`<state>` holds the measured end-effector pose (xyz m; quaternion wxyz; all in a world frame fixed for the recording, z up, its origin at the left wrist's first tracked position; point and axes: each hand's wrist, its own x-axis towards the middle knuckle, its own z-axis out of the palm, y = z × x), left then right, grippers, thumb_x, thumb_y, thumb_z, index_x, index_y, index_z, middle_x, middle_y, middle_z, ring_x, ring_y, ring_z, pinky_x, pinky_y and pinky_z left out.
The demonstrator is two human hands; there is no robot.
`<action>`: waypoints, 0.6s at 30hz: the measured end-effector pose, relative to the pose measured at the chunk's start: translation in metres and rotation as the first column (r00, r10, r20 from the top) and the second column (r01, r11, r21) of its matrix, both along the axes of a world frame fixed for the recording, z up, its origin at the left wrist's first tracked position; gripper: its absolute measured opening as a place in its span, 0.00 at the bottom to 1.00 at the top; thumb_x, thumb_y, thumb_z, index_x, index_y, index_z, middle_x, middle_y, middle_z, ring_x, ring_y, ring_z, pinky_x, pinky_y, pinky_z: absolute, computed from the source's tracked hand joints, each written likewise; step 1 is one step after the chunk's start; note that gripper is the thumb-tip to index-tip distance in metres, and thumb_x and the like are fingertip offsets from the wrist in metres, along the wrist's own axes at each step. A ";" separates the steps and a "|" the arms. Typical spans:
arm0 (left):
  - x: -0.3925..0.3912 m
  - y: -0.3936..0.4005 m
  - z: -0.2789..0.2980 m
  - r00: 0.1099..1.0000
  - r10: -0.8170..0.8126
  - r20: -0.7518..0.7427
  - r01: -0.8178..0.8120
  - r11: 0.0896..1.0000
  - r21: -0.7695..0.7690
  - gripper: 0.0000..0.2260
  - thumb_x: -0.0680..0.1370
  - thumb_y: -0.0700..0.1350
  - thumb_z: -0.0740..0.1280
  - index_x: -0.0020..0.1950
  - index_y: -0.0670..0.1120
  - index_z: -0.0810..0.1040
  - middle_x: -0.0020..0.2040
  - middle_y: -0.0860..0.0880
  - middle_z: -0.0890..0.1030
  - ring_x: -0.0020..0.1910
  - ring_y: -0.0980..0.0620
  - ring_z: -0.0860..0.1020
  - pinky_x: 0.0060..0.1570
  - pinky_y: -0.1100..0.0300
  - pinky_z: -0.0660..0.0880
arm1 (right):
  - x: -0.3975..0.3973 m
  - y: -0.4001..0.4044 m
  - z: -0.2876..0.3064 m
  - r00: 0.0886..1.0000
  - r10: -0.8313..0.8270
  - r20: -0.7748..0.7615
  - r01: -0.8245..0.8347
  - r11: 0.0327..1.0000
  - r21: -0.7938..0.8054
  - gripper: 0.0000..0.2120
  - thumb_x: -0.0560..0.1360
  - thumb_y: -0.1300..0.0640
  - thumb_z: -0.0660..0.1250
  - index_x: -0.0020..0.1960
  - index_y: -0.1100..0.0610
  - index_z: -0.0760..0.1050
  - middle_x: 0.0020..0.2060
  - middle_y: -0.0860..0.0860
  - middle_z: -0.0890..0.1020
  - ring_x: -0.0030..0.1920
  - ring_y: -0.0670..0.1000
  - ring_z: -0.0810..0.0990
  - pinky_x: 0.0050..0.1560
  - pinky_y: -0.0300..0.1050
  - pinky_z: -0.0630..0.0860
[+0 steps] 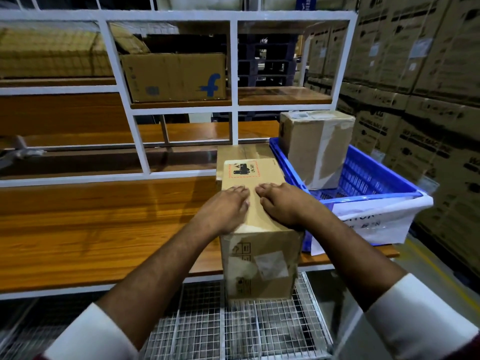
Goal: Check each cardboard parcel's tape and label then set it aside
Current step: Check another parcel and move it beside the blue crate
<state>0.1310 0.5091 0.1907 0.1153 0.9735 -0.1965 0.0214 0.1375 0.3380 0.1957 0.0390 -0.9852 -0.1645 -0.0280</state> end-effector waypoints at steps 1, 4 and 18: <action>-0.003 0.004 0.001 1.000 0.008 0.001 -0.008 1.000 0.003 0.21 0.84 0.51 0.55 0.78 0.49 0.62 0.78 0.50 0.61 0.77 0.51 0.60 0.74 0.53 0.58 | -0.002 -0.003 0.001 1.000 -0.022 0.016 0.023 0.999 -0.027 0.22 0.83 0.49 0.51 0.74 0.54 0.68 0.72 0.52 0.72 0.68 0.54 0.72 0.69 0.50 0.67; -0.017 0.017 -0.002 1.000 -0.012 0.007 0.012 1.000 -0.008 0.19 0.84 0.49 0.55 0.76 0.49 0.65 0.77 0.50 0.64 0.75 0.51 0.63 0.72 0.53 0.62 | -0.012 -0.011 -0.004 0.998 -0.057 0.032 0.058 0.997 -0.050 0.22 0.83 0.50 0.50 0.74 0.56 0.67 0.71 0.53 0.72 0.67 0.54 0.73 0.67 0.50 0.69; -0.051 0.006 -0.017 0.988 -0.088 0.130 0.097 0.993 -0.063 0.20 0.85 0.52 0.52 0.76 0.51 0.65 0.75 0.51 0.67 0.74 0.55 0.63 0.73 0.59 0.57 | -0.049 0.010 -0.019 0.995 0.064 0.075 -0.067 0.997 0.030 0.27 0.81 0.46 0.45 0.74 0.54 0.67 0.72 0.53 0.71 0.72 0.52 0.69 0.71 0.48 0.65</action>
